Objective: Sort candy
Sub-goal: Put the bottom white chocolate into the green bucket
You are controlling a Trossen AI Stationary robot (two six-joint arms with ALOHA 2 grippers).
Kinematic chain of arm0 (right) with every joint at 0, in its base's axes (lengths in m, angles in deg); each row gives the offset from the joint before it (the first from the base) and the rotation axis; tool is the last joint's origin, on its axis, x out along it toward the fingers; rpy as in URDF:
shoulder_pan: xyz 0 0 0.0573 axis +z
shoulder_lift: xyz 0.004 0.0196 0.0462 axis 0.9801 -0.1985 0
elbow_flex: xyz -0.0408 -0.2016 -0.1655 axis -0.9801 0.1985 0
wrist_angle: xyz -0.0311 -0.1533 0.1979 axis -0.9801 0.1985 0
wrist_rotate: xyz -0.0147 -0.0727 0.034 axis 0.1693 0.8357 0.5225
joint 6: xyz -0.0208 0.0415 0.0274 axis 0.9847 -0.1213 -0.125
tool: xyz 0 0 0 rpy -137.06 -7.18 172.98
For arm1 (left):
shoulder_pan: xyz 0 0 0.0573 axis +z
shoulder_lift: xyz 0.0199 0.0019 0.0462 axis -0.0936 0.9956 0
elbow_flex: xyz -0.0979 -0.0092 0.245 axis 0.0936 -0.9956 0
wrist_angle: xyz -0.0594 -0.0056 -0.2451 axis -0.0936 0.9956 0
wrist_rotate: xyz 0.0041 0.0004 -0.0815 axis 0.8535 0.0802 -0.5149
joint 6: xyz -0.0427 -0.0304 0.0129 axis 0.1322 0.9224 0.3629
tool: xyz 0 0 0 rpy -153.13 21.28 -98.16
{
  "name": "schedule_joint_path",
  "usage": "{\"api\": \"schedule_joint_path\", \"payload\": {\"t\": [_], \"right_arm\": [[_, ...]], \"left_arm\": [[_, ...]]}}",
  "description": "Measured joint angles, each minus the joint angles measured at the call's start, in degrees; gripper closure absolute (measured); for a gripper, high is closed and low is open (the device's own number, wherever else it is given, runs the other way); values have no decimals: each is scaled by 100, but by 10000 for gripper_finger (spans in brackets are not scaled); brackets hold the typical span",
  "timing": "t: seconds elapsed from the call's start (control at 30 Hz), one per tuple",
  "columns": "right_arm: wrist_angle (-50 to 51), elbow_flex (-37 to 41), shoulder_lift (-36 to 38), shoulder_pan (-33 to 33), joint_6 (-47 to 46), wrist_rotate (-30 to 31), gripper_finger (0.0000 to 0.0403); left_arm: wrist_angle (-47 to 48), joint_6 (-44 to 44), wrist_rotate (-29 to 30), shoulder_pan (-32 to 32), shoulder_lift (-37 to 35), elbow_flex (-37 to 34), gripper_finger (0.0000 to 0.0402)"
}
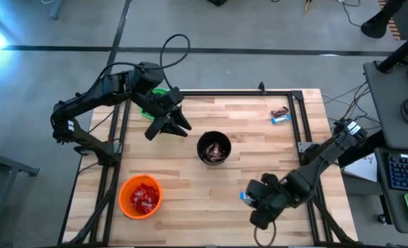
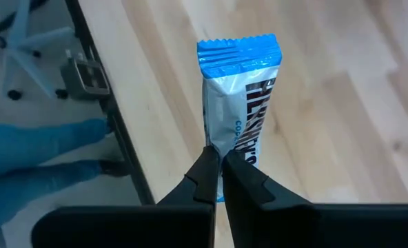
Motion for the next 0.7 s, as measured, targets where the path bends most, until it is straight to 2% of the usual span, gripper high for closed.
{"api": "schedule_joint_path", "payload": {"t": [0.27,0.47,0.7], "right_arm": [[-160,-569,-6,-945,1219,193,394],[-1246,-894,-6,-1530,2245,232,394],[-2015,-1203,-6,-1845,2876,232,394]], "left_arm": [[48,-333,-4,-104,0,-4,235],[177,-643,-9,-333,158,-4,215],[595,-1238,-11,-622,499,-4,209]]}}
